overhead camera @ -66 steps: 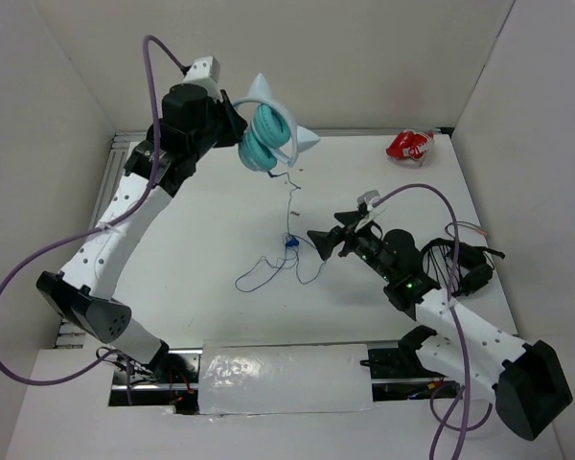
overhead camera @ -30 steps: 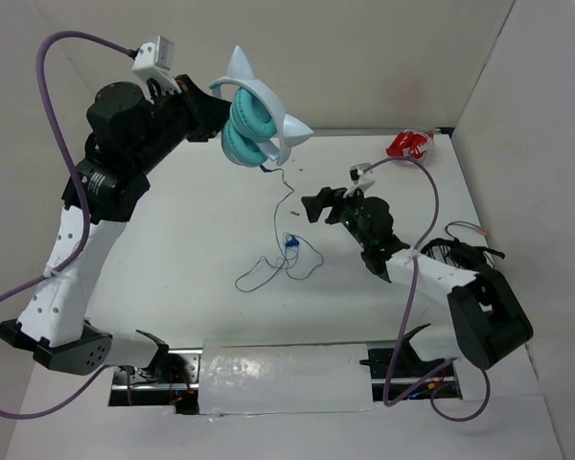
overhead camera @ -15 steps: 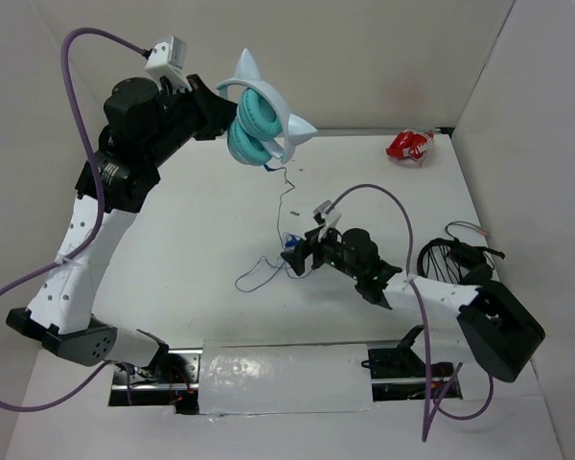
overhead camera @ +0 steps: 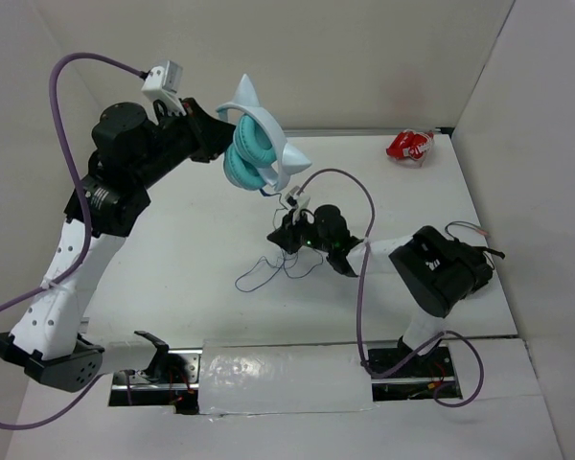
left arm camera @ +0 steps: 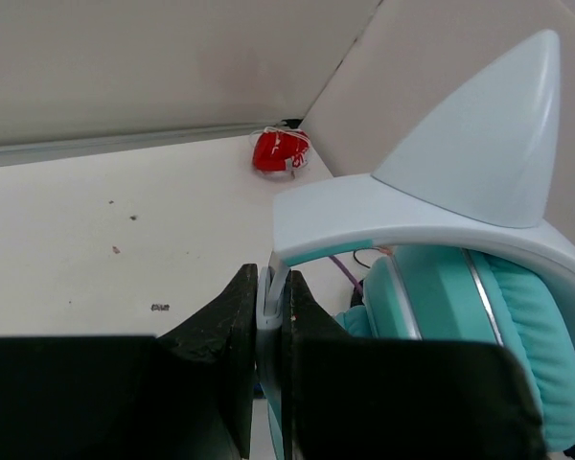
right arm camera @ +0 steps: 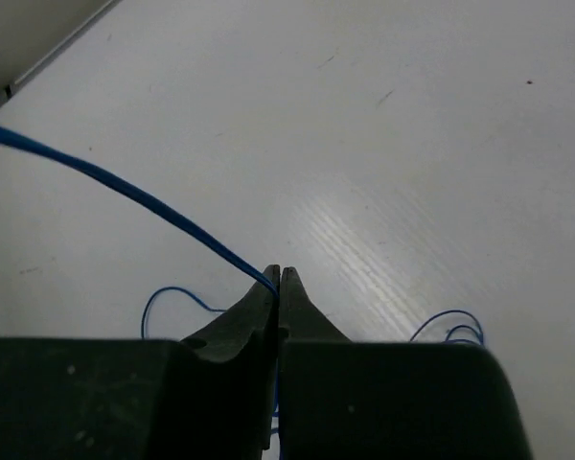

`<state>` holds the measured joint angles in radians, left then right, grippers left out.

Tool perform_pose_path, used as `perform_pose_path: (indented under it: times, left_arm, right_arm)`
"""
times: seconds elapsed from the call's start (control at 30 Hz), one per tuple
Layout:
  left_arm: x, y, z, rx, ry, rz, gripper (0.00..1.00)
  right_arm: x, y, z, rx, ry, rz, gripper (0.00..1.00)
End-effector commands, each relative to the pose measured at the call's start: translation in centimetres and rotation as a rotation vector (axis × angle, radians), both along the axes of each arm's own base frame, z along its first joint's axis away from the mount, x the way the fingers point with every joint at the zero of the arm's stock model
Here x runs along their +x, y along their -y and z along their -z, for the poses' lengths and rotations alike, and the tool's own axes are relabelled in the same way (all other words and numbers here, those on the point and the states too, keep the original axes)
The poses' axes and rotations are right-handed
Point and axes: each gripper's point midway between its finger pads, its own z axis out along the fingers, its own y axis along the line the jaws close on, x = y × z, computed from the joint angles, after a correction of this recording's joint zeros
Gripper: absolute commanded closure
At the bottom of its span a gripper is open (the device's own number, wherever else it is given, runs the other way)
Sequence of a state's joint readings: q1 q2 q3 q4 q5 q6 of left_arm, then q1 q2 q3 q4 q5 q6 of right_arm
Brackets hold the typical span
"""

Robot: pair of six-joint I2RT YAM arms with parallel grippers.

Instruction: Wrap the headphones

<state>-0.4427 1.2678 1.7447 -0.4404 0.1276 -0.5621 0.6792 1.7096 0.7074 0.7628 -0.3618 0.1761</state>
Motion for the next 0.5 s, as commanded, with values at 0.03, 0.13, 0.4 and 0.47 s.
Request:
perform_pose_path:
  times: [0.03, 0.13, 0.4, 0.47]
  left_arm:
    - [-1.6, -0.2, -3.7, -0.092, 0.122, 0.026, 1.00]
    - [-0.9, -0.6, -1.1, -0.064, 0.071, -0.005, 1.00]
    - [-0.8, -2.7, 12.9, 0.018, -0.143, -0.081, 1.00]
    - [-1.8, -2.0, 15.7, 0.057, -0.158, -0.001, 1.00]
  right_arm:
    - [3.0, 1.1, -3.7, 0.160, -0.049, -0.022, 1.00]
    - [4.6, 4.9, -4.1, 0.217, -0.112, 0.034, 1.00]
    - [7.9, 14.0, -6.8, 0.157, -0.132, 0.257, 1.00]
    - [8.1, 14.7, -7.4, 0.138, -0.138, 0.248, 1.00]
